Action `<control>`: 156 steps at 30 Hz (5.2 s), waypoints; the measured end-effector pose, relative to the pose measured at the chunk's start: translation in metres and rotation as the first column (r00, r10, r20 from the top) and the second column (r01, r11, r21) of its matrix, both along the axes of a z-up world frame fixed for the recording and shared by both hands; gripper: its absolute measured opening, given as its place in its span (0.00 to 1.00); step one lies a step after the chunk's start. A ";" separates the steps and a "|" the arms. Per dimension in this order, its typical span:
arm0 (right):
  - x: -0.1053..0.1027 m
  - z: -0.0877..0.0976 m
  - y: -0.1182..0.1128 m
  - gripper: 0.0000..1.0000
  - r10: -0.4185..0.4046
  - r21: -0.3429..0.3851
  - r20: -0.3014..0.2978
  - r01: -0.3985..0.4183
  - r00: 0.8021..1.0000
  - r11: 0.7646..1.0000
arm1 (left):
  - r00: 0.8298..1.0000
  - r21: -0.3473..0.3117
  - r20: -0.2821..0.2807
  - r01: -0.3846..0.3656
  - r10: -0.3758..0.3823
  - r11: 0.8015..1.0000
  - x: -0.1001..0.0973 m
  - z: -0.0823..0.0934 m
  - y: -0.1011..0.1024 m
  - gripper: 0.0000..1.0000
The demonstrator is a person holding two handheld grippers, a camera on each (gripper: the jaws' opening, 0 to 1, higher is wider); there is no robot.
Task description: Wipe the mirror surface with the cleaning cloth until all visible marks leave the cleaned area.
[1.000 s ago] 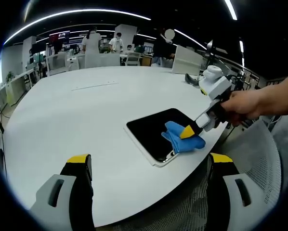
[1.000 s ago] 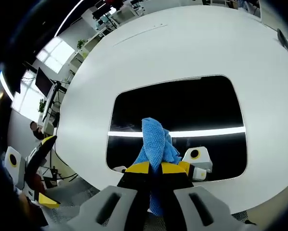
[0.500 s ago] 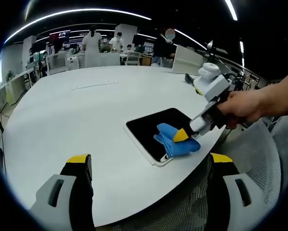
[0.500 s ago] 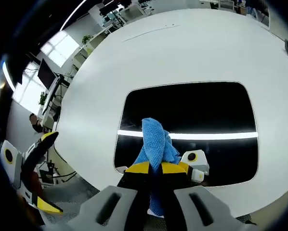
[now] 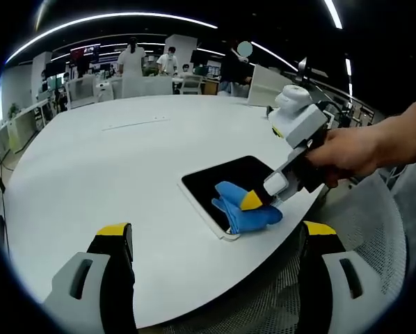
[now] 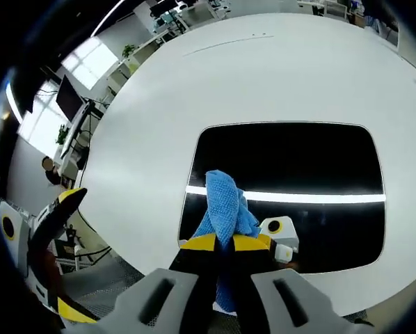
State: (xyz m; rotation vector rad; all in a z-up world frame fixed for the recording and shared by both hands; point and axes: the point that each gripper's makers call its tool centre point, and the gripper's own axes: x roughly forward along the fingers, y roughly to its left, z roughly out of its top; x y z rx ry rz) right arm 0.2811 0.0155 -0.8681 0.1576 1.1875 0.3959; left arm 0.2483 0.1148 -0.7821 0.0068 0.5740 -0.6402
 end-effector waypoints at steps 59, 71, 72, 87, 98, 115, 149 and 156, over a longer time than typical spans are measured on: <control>0.039 0.000 0.030 0.01 0.043 0.040 -0.015 -0.042 0.999 0.998 | 1.000 0.000 -0.010 0.000 0.000 1.000 -0.001 -0.001 0.001 0.99; 0.064 -0.001 0.031 0.01 0.078 0.025 -0.006 -0.078 0.997 0.997 | 1.000 0.000 -0.017 -0.002 0.002 1.000 0.000 -0.002 0.001 0.99; 0.066 -0.001 0.031 0.01 0.080 0.025 -0.005 -0.080 0.997 0.997 | 1.000 0.000 -0.018 -0.001 0.001 1.000 -0.001 -0.002 0.001 0.99; 0.099 -0.004 0.035 0.01 0.108 0.004 0.003 -0.108 0.994 0.994 | 1.000 -0.002 -0.027 0.001 -0.001 1.000 -0.001 -0.003 0.001 0.99; 0.115 -0.002 0.037 0.01 0.139 -0.010 0.027 -0.139 0.990 0.990 | 1.000 -0.003 -0.029 0.001 -0.001 1.000 0.002 -0.007 0.001 0.99; 0.115 0.000 0.038 0.01 0.150 0.003 0.024 -0.150 0.988 0.989 | 1.000 -0.011 -0.027 -0.004 0.004 1.000 0.003 -0.006 0.002 0.99; 0.118 0.000 0.005 0.01 0.118 0.005 0.016 -0.118 0.993 0.993 | 0.999 -0.001 -0.034 -0.001 0.000 1.000 0.005 -0.005 -0.001 0.99; 0.121 -0.001 -0.003 0.01 0.108 0.004 0.008 -0.108 0.994 0.994 | 0.999 0.001 -0.036 0.001 -0.001 1.000 0.007 -0.005 -0.002 0.99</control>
